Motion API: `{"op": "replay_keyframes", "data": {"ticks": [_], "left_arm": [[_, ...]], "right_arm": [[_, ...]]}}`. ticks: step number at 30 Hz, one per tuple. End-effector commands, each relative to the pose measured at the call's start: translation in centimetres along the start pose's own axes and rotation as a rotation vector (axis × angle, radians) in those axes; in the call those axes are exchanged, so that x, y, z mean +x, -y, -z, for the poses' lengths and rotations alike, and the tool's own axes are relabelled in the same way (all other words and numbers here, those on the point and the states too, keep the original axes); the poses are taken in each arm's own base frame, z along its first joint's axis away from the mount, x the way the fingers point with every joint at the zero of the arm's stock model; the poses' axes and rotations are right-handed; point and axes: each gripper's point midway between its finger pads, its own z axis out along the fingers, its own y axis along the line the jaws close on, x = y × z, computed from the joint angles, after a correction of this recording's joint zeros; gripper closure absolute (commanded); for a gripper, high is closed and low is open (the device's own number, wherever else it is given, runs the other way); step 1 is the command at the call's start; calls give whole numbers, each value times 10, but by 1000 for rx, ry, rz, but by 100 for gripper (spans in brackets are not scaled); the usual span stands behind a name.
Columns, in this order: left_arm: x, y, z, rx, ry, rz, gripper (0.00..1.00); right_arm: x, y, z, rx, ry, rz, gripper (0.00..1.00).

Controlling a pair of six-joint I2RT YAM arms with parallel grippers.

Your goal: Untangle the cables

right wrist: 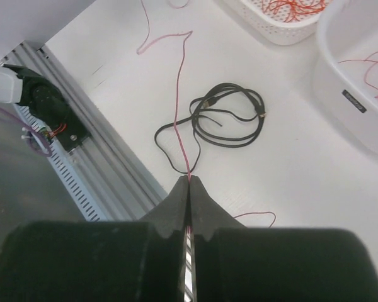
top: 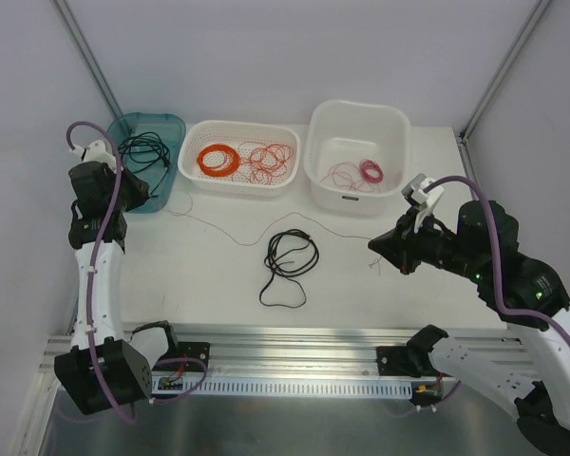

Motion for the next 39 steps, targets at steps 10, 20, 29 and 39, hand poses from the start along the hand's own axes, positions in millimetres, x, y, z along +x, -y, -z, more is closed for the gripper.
{"op": "replay_keyframes", "data": {"ticks": [10,20,29,39], "left_arm": [[-18,-5,20,-36,30,23,100],[-13,120,76,533,-34,-90,100],[5,240,144,918,-99,-241,100],[77,340,156,1105,-269,-416,100]], "right_arm": [[-8,71,21,428,34,-41,99],[23,81,-34,401,-55,-114,99],[25,72,-54,304,-9,-127,98],[44,77,-54,317,4,-129,98]]}}
